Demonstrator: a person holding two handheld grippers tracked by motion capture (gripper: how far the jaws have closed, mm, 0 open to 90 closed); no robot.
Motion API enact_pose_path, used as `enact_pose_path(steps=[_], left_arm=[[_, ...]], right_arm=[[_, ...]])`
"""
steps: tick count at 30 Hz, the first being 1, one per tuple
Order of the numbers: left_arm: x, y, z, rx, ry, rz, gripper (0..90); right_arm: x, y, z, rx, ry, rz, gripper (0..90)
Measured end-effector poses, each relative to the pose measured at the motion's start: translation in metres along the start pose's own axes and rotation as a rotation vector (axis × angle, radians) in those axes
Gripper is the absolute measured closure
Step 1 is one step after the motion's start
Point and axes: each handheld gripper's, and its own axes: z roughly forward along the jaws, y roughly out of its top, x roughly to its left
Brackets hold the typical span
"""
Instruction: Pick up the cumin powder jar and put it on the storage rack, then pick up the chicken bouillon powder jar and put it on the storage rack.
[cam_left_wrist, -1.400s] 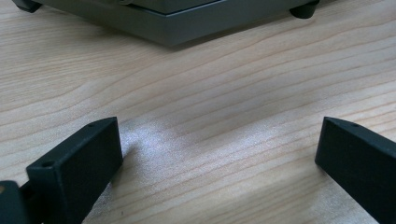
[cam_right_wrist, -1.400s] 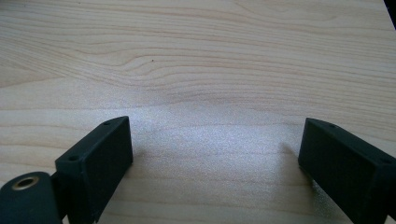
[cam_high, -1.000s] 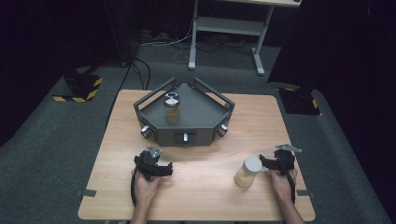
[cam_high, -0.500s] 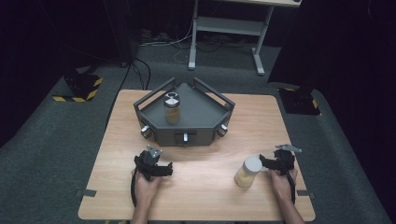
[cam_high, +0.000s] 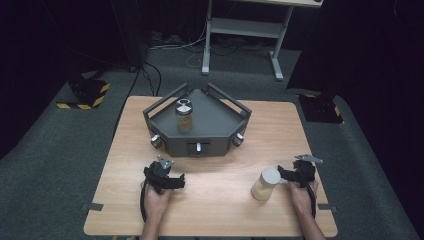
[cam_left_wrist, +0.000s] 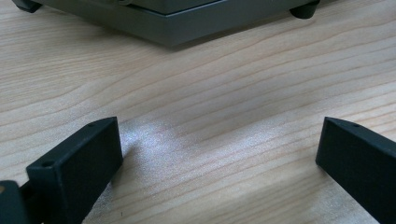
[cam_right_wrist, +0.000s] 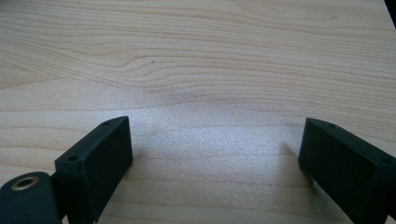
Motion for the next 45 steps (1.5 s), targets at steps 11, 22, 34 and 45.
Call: enact_pose_path(steps=[11,22,34,45], left_arm=[[-0.0006,0.0004,0.0003,0.001,0.004,-0.003,0.3],[-0.0005,0.0005,0.0003,0.001,0.004,-0.003,0.3],[-0.0005,0.001,0.0007,0.002,0.005,-0.004,0.3],[-0.0005,0.001,0.0007,0.002,0.006,-0.005,0.3]], right_arm=[[-0.0005,-0.0002,-0.0002,-0.001,0.006,-0.006,10.0],[-0.0001,0.0002,0.0001,0.0,0.004,-0.002,9.4],[-0.0007,0.0012,0.0007,0.005,0.006,-0.005,7.1],[0.0007,0.0003,-0.0009,0.01,0.033,-0.042,2.0]])
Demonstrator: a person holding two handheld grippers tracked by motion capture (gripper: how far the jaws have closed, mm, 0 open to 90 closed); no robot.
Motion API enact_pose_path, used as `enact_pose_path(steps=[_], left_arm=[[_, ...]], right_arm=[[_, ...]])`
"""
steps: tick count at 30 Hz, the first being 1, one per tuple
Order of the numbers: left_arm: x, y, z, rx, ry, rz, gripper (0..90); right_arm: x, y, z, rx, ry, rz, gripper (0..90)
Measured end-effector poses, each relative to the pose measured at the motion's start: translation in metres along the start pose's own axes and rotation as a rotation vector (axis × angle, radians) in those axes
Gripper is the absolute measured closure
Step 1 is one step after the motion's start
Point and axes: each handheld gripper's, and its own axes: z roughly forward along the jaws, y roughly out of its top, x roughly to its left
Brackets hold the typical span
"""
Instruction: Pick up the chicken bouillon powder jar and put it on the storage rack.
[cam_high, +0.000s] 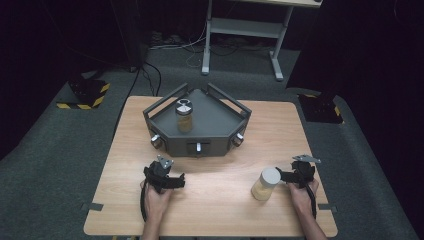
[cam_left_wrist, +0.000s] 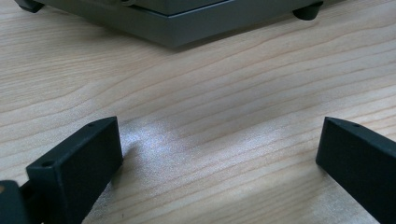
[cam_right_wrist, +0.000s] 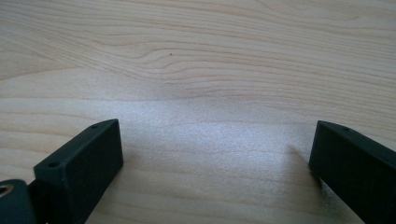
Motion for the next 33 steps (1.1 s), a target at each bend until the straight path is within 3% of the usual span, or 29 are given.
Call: enact_pose_path(steps=[9,12,23,33], left_arm=[[0.0,0.0,0.0,0.0,0.0,0.0,0.3],[0.0,0.0,0.0,0.0,0.0,0.0,0.3],[0.0,0.0,0.0,0.0,0.001,0.0,0.3],[0.0,0.0,0.0,0.0,0.001,-0.001,0.3]], right_arm=[[0.004,-0.004,-0.004,0.0,-0.001,-0.007,2.0],[-0.001,-0.008,-0.009,-0.008,0.013,-0.013,2.0],[-0.012,-0.027,-0.043,-0.057,0.041,-0.032,1.5],[-0.016,-0.045,-0.068,-0.073,0.102,-0.051,1.3]])
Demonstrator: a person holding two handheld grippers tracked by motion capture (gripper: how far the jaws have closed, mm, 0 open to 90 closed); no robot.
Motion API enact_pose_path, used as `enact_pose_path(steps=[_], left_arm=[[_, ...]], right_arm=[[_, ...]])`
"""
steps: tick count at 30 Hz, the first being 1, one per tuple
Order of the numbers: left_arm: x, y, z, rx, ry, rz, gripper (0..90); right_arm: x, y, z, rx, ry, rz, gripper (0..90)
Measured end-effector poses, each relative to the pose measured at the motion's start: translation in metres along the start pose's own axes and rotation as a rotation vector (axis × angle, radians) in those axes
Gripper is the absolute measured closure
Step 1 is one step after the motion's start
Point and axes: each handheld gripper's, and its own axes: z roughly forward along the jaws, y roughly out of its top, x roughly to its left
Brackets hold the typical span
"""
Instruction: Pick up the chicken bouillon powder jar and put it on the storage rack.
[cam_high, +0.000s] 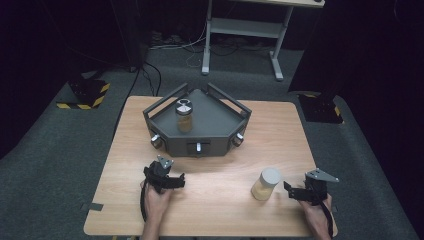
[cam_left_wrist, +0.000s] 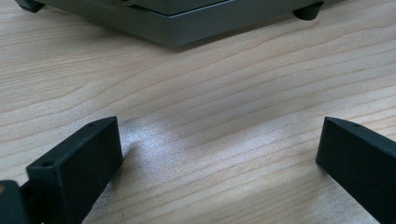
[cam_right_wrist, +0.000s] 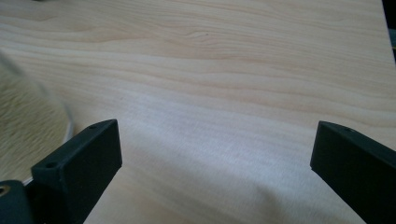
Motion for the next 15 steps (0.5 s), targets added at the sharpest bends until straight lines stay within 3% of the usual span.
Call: enact_pose_path(steps=[7,15], left_arm=[[0.0,0.0,0.0,0.0,0.0,0.0,0.3],[0.0,0.0,0.0,0.0,0.001,0.0,0.3]], right_arm=[[-0.001,-0.01,-0.013,-0.001,0.048,-0.013,1.3],[0.009,-0.019,-0.025,-0.032,0.121,-0.083,1.6]])
